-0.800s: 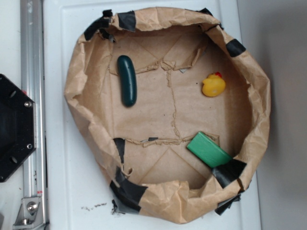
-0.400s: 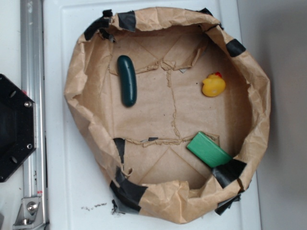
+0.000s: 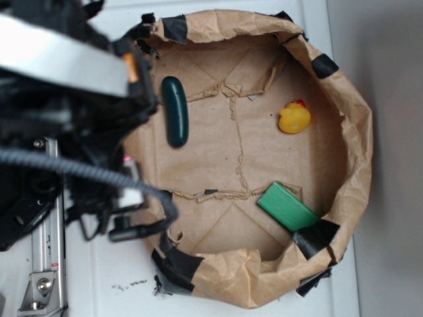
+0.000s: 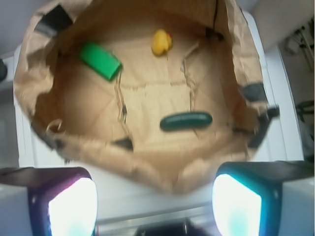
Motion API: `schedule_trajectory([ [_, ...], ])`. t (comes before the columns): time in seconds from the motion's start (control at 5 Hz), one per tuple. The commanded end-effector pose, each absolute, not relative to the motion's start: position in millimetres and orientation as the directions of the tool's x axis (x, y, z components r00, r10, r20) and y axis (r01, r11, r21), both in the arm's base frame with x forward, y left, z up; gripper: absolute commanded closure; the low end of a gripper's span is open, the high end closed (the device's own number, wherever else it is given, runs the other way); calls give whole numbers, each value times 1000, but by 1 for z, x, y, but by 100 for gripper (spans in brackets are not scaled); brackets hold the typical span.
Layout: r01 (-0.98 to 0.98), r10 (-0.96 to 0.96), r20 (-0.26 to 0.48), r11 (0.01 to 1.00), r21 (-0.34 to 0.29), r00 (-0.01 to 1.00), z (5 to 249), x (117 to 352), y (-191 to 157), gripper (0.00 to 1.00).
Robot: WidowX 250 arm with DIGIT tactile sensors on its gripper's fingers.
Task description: Grab the yellow duck.
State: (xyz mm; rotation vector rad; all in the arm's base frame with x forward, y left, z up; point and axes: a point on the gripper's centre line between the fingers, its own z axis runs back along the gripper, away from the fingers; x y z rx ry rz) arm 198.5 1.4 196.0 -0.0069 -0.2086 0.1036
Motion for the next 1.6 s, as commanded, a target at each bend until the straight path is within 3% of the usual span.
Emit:
schedule_trajectory([
  [0.0, -60, 50, 232, 998, 33, 971, 152, 264, 4, 0],
  [0.2, 12, -41, 269, 994, 106, 962, 135, 285, 3, 0],
  [0.8, 50, -73, 223, 993, 108, 972, 84, 326, 29, 0],
  [1.4, 59, -82, 198, 991, 119, 977, 68, 331, 19, 0],
])
